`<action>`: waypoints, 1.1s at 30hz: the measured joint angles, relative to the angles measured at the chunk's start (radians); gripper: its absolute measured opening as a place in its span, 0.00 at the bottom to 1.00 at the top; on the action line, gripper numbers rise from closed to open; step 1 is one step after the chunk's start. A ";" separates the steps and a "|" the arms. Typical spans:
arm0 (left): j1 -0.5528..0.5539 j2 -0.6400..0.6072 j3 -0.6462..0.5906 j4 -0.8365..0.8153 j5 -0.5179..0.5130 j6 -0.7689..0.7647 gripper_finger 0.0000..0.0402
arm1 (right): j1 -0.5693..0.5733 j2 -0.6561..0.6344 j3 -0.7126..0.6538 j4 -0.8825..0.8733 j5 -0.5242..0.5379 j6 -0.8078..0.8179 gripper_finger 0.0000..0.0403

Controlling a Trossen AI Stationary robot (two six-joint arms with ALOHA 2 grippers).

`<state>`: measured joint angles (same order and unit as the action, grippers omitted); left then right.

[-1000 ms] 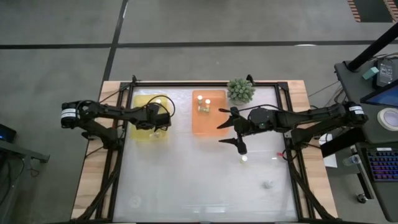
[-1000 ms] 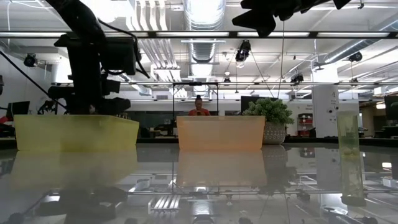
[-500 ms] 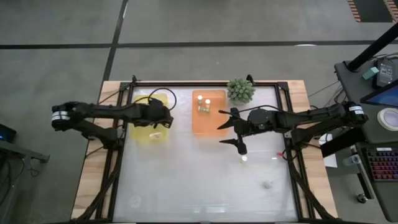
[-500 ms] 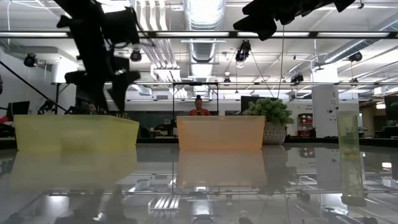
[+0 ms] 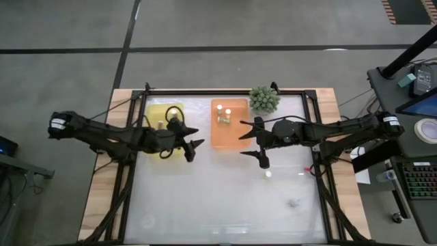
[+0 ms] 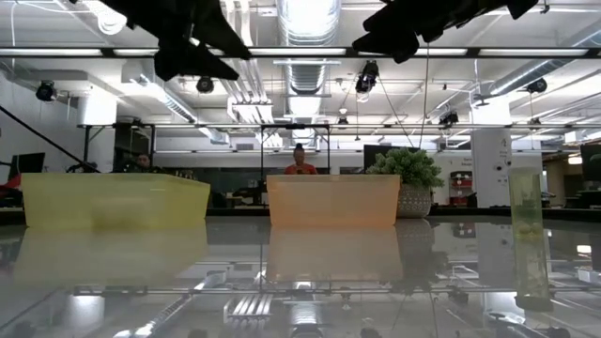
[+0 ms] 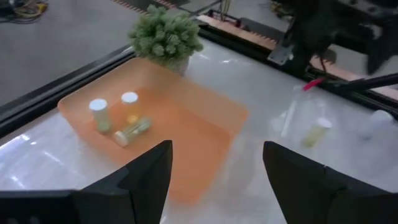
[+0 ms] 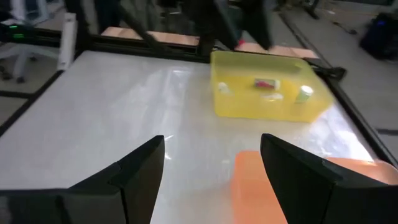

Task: Pick and place medicine bottles into bin by pill shape (circle, oval)
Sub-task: Put the yellow tablet bottle into the orange bin

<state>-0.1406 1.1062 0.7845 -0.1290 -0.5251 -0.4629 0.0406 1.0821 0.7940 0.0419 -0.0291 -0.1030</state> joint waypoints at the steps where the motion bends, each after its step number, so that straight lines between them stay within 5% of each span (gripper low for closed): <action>1: -0.008 -0.008 0.000 -0.003 -0.001 -0.001 0.59 | 0.000 0.000 0.000 0.000 0.019 0.007 0.64; 14: -0.052 -0.006 -0.005 -0.005 -0.001 0.000 0.59 | -0.114 0.068 0.012 -0.096 0.186 0.302 0.54; 23: -0.052 -0.007 -0.005 -0.002 -0.003 0.000 0.59 | -0.053 0.073 0.051 -0.265 -0.191 0.295 0.44; 33: -0.051 -0.007 -0.005 -0.003 -0.003 0.034 0.59 | 0.069 0.063 0.088 -0.352 -0.114 0.423 0.37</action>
<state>-0.1921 1.0996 0.7799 -0.1319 -0.5282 -0.4286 0.1100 1.1450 0.8825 -0.3097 -0.1431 0.3200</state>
